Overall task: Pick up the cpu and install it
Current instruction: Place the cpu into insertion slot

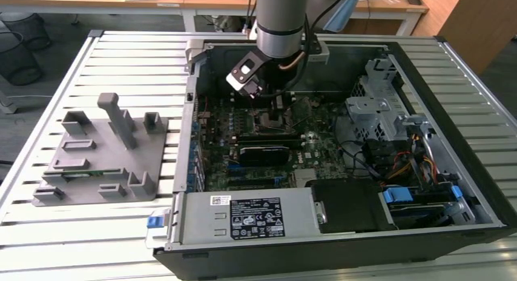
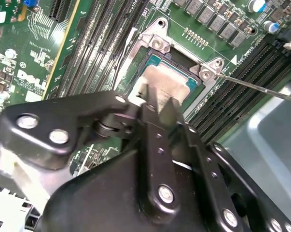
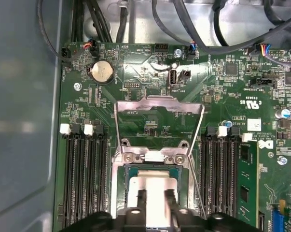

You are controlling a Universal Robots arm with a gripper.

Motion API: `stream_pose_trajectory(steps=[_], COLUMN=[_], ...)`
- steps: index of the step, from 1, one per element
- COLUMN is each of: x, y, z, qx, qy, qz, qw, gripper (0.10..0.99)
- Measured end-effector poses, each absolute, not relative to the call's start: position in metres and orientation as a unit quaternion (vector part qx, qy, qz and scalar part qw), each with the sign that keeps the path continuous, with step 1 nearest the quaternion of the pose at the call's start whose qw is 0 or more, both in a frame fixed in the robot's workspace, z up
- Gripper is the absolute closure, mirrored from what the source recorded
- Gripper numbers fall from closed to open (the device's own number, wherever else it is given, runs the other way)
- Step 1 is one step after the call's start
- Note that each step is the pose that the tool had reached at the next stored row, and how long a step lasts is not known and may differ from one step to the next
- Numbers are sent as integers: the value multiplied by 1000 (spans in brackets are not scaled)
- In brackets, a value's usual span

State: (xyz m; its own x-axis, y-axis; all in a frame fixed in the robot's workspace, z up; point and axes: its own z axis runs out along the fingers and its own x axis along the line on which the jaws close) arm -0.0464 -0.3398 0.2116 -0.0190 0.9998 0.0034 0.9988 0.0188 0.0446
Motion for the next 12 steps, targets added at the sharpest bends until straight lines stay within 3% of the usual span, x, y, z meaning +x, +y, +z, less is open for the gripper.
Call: stream_pose_trajectory(steps=[1,3,4,5,12], x=[-46,-46,-46,-46,-46], y=[-340,-340,-340,-340,-340], z=[213,216,218,218,223], qx=[700,700,700,700,700], qy=[714,714,714,714,714], qz=[17,17,17,16,16], qw=[14,14,14,14,13], gripper=[796,914,914,973,980])
